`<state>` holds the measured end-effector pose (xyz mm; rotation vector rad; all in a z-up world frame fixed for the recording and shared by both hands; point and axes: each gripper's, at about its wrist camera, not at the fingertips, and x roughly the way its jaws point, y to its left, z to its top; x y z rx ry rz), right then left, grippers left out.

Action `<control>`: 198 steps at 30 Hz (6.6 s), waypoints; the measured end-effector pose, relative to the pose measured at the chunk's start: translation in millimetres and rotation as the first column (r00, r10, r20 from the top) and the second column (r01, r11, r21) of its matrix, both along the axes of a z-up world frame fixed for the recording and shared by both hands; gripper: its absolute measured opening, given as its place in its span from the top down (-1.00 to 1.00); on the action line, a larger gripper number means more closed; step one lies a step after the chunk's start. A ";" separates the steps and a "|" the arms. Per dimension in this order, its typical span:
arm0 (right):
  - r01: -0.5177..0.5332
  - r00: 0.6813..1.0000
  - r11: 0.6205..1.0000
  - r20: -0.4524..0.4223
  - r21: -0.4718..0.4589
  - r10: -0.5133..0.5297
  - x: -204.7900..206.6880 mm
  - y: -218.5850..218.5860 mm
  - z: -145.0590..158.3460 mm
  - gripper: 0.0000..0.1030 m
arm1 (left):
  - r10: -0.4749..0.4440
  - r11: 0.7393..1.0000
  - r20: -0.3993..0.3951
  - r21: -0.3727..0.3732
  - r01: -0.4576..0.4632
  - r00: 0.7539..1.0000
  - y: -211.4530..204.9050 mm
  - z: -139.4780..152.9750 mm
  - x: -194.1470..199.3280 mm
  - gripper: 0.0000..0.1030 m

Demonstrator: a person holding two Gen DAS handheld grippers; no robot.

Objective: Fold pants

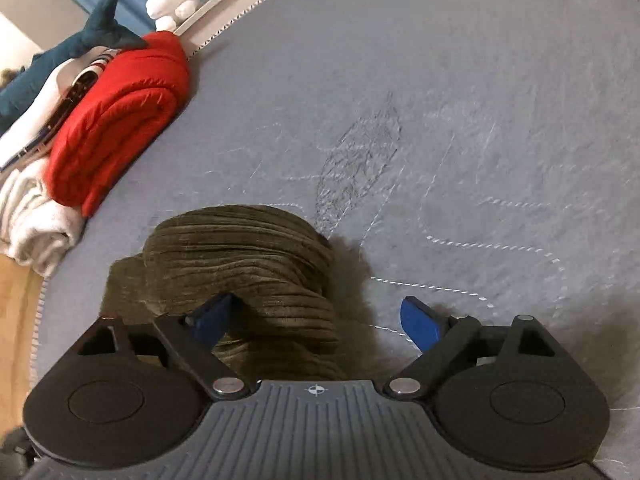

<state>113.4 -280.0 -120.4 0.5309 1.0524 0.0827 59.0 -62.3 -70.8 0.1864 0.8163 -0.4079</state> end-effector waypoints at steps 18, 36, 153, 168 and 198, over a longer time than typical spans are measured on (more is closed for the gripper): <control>-0.064 0.998 0.996 0.012 0.055 0.064 29.2 20.6 4.8 -0.35 | -0.102 0.995 -0.051 -0.006 0.102 0.993 -30.7 -13.0 1.2 -0.08; -0.106 0.930 0.933 0.297 -0.345 0.216 7.5 71.5 51.3 0.27 | -0.126 0.992 -0.096 0.018 0.128 0.987 -21.1 -20.8 -14.5 -0.09; -0.351 0.905 0.831 0.073 -0.430 0.420 -57.2 46.7 36.7 -0.01 | 0.314 0.945 -0.021 -0.095 -0.314 0.949 63.6 11.1 0.8 -0.45; -0.589 0.729 0.618 -0.013 -0.521 0.684 -90.8 77.7 24.2 -0.24 | 0.134 0.988 -0.024 0.087 -0.131 0.991 26.8 -5.6 -8.5 0.09; -0.184 0.938 0.815 0.149 -0.549 0.312 -136.8 91.7 113.7 -0.99 | 0.318 0.946 0.043 0.044 -0.320 0.947 7.8 47.9 -92.7 -0.77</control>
